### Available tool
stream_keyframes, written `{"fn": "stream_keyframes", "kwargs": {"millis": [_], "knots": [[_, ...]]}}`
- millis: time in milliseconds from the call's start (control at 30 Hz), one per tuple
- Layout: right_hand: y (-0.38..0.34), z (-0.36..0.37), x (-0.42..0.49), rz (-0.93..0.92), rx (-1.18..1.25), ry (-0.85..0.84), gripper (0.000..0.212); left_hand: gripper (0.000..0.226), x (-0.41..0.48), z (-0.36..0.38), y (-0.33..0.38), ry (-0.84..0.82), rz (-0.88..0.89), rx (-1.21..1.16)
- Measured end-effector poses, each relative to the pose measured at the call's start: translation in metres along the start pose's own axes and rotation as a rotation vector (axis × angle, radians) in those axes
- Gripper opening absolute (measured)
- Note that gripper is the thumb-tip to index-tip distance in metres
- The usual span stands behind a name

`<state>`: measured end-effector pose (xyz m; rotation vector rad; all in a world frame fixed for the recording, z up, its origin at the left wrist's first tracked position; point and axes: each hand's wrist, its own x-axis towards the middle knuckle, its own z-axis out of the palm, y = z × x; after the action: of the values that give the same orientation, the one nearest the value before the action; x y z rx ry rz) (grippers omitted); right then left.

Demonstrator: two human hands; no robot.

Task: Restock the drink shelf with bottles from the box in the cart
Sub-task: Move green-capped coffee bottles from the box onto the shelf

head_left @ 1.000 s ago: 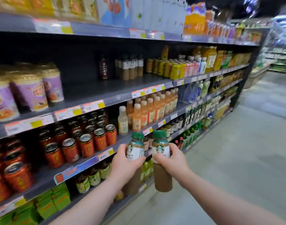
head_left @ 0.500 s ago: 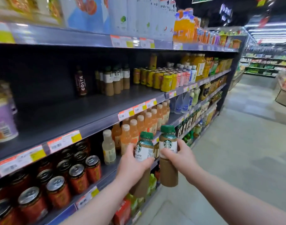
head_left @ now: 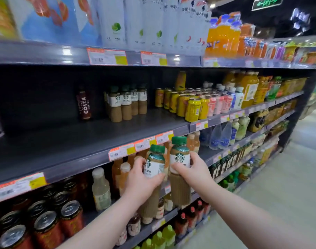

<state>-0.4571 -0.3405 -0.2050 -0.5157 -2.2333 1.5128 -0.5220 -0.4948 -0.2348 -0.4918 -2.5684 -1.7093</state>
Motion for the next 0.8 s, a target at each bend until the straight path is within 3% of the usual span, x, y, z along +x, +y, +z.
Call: {"fn": "stream_keyframes", "kwargs": {"millis": [267,500,800], "knots": [[-0.003,-0.045,0.093,-0.09,0.049,-0.118,0.026,0.047,0.041,0.043,0.045,0.186,-0.012,-0.055],[-0.026,-0.029,0.162,-0.18,0.096,-0.154,0.03,0.041,0.087,0.032,0.066,0.275,0.025,-0.004],[-0.059,0.001,0.261,-0.303,0.091,-0.143,0.034,0.039,0.195,0.01,0.071,0.342,0.114,-0.117]]}}
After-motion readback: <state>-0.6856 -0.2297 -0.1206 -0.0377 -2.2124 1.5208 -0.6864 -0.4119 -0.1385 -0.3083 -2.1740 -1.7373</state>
